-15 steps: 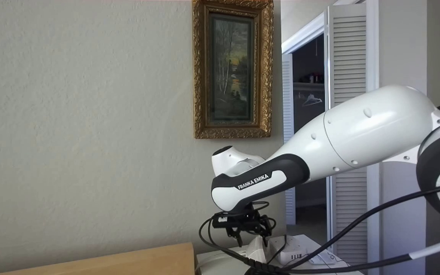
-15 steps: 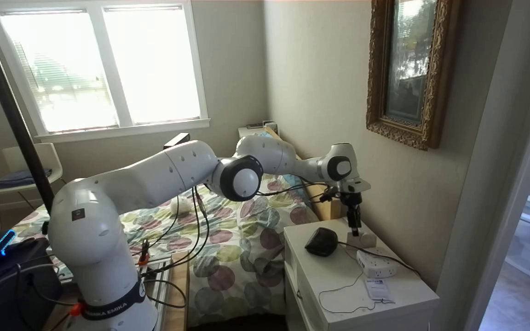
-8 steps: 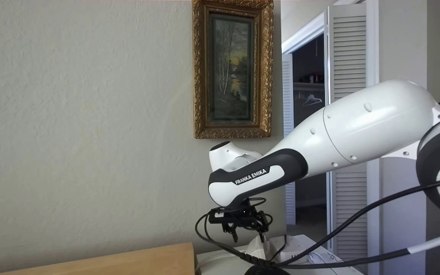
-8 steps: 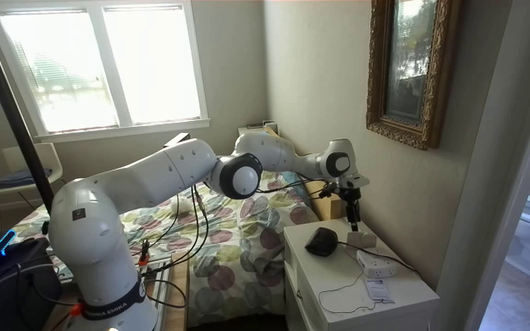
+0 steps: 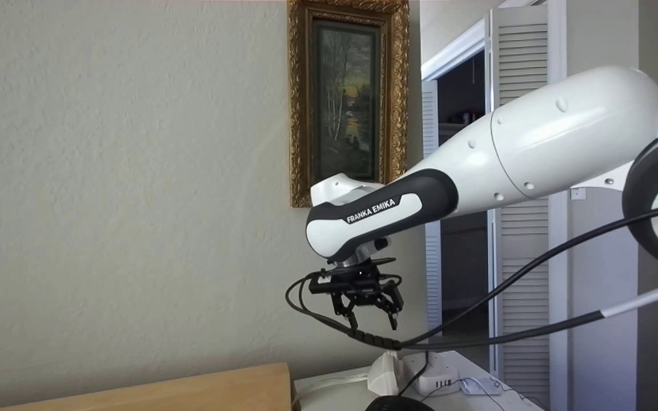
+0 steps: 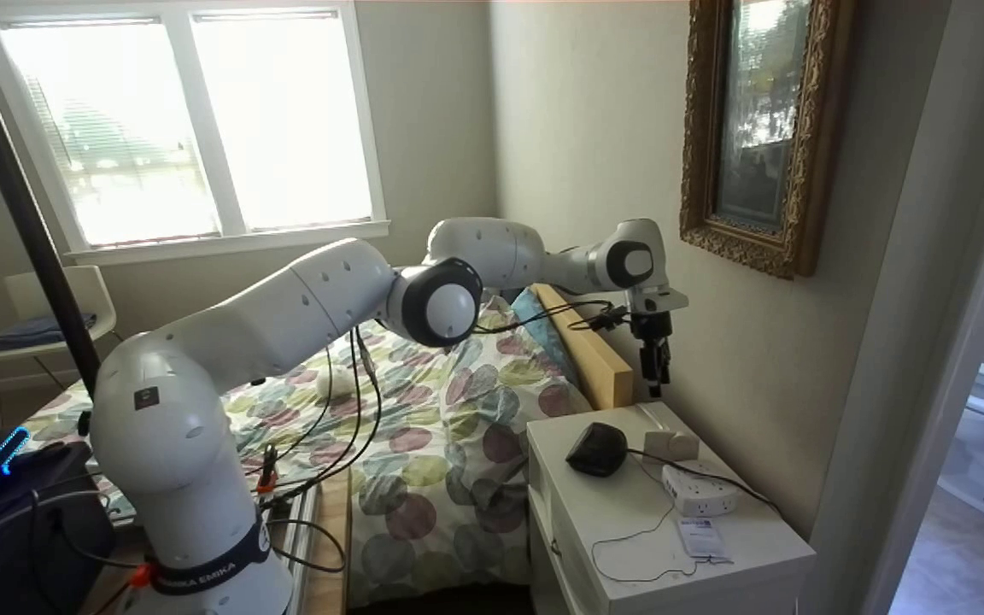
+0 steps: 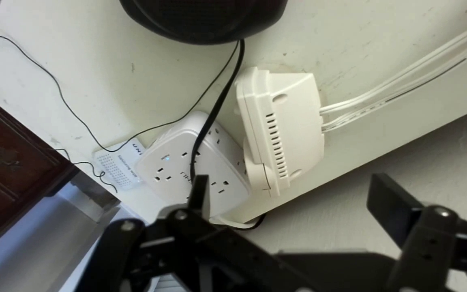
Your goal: Move the alarm clock on the left to the right.
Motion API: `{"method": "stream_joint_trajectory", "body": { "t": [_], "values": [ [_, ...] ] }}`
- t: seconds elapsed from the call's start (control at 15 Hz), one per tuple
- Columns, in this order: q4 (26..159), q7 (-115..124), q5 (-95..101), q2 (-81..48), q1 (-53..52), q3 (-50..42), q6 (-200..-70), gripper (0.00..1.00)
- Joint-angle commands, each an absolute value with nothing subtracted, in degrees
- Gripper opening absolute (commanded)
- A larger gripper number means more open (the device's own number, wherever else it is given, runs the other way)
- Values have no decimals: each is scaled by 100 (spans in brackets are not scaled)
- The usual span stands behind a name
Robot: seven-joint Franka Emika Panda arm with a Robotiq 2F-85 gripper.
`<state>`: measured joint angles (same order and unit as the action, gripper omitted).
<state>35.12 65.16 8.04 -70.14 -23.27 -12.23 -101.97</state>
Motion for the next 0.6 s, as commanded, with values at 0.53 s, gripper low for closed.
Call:
{"method": "stream_joint_trajectory", "body": {
  "t": [0.53],
  "values": [
    [3522, 6704, 560, -6644, -2192, -1113, -9244, 100]
  ]
}}
